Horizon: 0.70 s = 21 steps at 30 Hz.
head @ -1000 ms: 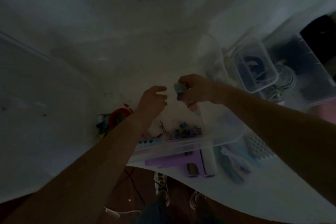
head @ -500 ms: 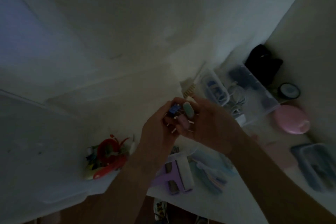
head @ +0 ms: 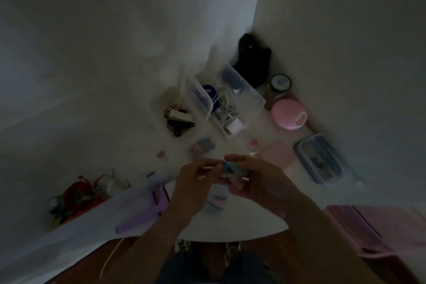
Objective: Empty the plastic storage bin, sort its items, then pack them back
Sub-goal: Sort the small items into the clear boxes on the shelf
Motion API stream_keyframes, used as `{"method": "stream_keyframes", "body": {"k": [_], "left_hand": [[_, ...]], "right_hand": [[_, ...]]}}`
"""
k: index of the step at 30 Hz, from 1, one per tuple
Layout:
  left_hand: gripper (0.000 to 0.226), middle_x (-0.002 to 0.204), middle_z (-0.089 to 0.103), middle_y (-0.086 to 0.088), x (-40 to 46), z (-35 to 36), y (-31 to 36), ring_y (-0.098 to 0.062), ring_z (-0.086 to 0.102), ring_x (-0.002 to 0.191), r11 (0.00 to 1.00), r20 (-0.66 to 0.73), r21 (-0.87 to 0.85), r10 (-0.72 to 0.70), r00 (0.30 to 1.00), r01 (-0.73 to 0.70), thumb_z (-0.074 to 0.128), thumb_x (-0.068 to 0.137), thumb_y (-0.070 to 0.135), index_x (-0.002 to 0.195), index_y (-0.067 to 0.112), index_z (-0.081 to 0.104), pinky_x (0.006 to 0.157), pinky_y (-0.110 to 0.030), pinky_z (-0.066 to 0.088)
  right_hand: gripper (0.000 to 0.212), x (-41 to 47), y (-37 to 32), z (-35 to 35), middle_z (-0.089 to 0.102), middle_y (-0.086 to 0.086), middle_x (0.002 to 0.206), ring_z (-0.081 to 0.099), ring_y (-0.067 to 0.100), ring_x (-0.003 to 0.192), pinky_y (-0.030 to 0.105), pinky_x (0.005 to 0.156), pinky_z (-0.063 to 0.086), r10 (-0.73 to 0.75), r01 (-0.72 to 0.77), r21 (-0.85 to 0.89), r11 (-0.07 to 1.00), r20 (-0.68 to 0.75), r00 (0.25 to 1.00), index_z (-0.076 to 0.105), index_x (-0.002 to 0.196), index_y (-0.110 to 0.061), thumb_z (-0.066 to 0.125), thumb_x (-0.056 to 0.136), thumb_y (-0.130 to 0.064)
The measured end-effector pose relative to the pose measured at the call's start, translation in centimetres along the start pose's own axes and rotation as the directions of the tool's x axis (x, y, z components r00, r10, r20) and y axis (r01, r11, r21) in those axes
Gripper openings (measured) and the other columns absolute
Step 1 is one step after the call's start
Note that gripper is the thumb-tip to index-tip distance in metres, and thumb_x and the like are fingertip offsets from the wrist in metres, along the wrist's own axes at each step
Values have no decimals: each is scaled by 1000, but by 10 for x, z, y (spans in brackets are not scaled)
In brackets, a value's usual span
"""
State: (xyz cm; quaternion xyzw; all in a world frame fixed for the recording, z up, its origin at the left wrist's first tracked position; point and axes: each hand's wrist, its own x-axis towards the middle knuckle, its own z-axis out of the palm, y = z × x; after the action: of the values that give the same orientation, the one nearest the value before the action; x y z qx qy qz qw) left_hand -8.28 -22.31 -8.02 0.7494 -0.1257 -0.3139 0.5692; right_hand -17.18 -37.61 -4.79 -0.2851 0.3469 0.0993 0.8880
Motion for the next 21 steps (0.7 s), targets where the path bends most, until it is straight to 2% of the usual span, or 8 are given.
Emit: {"method": "stream_keyframes", "body": {"k": [4,6,8,11,14,16,19,21], "left_hand": [[11,84,72,-10,-12,36,-40,-26,69,81,919,-48,-231,-338,940,319,62,94,11,87,12,72,71,-35,58],[10,86,69,-15,-15,48,-51,-28,65,79,795,-59,-406,-515,855,451,61,94,8,92,2,70,75,-37,56],[13,90,70,-16,-14,55,-57,-26,65,80,722,-55,-469,-599,799,509,64,92,9,97,-1,70,79,-36,56],[10,93,72,-12,-11,61,-59,-25,68,85,740,-81,-426,-604,793,520,67,90,14,94,5,72,82,-35,59],[17,95,74,-12,-4,56,-53,-29,70,93,793,-112,-371,-554,825,482,68,89,20,98,6,74,87,-41,57],[18,96,73,-11,7,50,-49,-28,70,92,770,-148,-441,-569,809,461,70,89,23,97,7,72,84,-39,57],[13,105,62,-16,35,35,-46,-26,64,101,612,-135,-689,-635,760,388,67,91,22,93,10,62,93,-40,53],[27,107,62,-15,47,24,-56,-11,66,95,753,-165,-552,-519,839,358,69,88,28,102,7,61,88,-24,53]], "right_hand": [[21,3,32,-50,66,28,106,66,44,96,40,66,57,85,-52,118,992,-295,952,64,102,6,47,93,0],[16,8,45,-66,62,21,85,60,32,74,32,61,45,104,-66,110,992,-392,914,61,95,3,47,92,-3],[16,16,53,-72,52,14,68,50,25,61,29,53,35,80,-103,-28,994,-447,891,61,97,2,49,94,-9],[23,27,59,-71,55,11,65,56,23,60,30,51,39,-7,-164,-331,929,-460,888,70,98,-1,70,90,-22],[26,35,58,-62,60,10,64,59,20,61,30,55,45,-125,-72,-504,860,-345,930,75,90,-6,77,83,-31],[21,44,53,-57,61,8,62,59,19,61,30,55,46,-182,-29,-514,858,-355,917,76,86,-10,77,84,-31],[20,65,41,-51,58,6,59,56,18,58,28,51,42,-183,-19,-427,904,-427,885,74,80,-8,77,84,-27],[19,79,37,-48,57,5,58,55,17,55,26,48,39,-162,-22,-377,926,-449,879,71,76,-8,76,83,-24]]}}
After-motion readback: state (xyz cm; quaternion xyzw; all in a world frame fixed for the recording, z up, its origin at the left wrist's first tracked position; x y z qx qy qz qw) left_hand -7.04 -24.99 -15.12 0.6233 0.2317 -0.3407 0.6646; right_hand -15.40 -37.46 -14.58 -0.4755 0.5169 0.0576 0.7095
